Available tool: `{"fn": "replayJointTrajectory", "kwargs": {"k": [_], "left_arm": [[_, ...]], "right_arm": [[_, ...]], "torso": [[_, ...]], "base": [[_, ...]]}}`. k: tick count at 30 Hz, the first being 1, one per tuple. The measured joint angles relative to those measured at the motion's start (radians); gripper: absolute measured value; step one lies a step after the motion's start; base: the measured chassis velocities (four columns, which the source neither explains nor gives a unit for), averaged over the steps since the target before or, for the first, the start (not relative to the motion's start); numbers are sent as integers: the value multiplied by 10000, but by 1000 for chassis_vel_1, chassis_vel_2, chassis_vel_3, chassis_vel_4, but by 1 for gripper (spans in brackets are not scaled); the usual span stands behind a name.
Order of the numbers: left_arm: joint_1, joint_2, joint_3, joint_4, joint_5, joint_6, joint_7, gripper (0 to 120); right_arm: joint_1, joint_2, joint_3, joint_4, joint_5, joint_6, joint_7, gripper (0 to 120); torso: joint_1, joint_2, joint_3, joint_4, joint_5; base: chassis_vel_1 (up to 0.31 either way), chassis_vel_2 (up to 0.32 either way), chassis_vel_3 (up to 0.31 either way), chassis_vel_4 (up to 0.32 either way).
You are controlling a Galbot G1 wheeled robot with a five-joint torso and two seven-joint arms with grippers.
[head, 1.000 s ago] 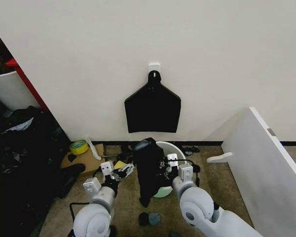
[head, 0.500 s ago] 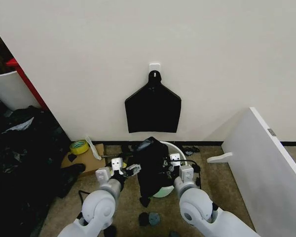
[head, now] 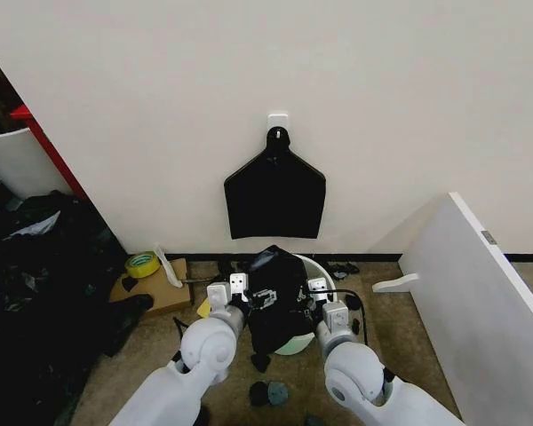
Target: Place the garbage bag over the trash bin.
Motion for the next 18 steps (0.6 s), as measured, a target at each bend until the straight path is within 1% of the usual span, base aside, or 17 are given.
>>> {"fn": "replayJointTrajectory", "kwargs": {"k": [1, 2, 7, 8, 9, 11, 12, 14, 16, 17, 18], "left_arm": [[0, 0, 0, 0, 0, 0, 0, 94], [-27, -39, 38, 71, 69, 67, -70, 92], [-114, -119, 129, 349, 376, 164, -150, 73], [-144, -139, 145, 394, 400, 220, -163, 68], [-144, -139, 145, 394, 400, 220, -163, 68], [-193, -173, 179, 482, 433, 370, -223, 59], [-198, -176, 183, 491, 437, 385, -231, 59], [-244, -210, 222, 593, 513, 647, -319, 47], [-256, -215, 242, 634, 596, 892, -391, 39], [-256, -215, 242, 634, 596, 892, -391, 39], [-260, -215, 250, 651, 637, 995, -413, 34]], "right_arm": [[0, 0, 0, 0, 0, 0, 0, 0], [-6, -10, 17, 19, 5, 0, 1, 0], [-64, -3, 11, 42, 13, -1, 1, 0], [-69, 5, 4, 42, 14, -2, 1, 0], [-69, 5, 4, 42, 14, -2, 1, 0], [-67, 21, -6, 42, 14, -1, 1, 0], [-66, 23, -7, 42, 14, -2, 1, 0], [-57, 28, -10, 37, 14, 4, 1, 0], [-68, 28, -11, 36, 15, 11, 0, 0], [-68, 28, -11, 36, 15, 11, 0, 0], [-81, 30, -12, 36, 15, 17, -2, 0]], "torso": [[0, 0, 0, 0, 0], [0, 0, 0, 0, -2], [0, 0, 0, 0, -1], [0, 0, 0, 0, 0], [0, 0, 0, 0, 0], [0, 0, 0, 0, -1], [0, 0, 0, 0, 0], [0, 0, 0, 0, -1], [0, 0, 0, 0, -1], [0, 0, 0, 0, -1], [0, 0, 0, 0, -1]], "base": [[0, 0, 0, 0], [0, 0, 0, 0], [0, 0, 0, 0], [0, 0, 0, 0], [0, 0, 0, 0], [0, 0, 0, 0], [0, 0, 0, 0], [0, 0, 0, 0], [0, 0, 0, 0], [0, 0, 0, 0], [0, 0, 0, 0]]}}
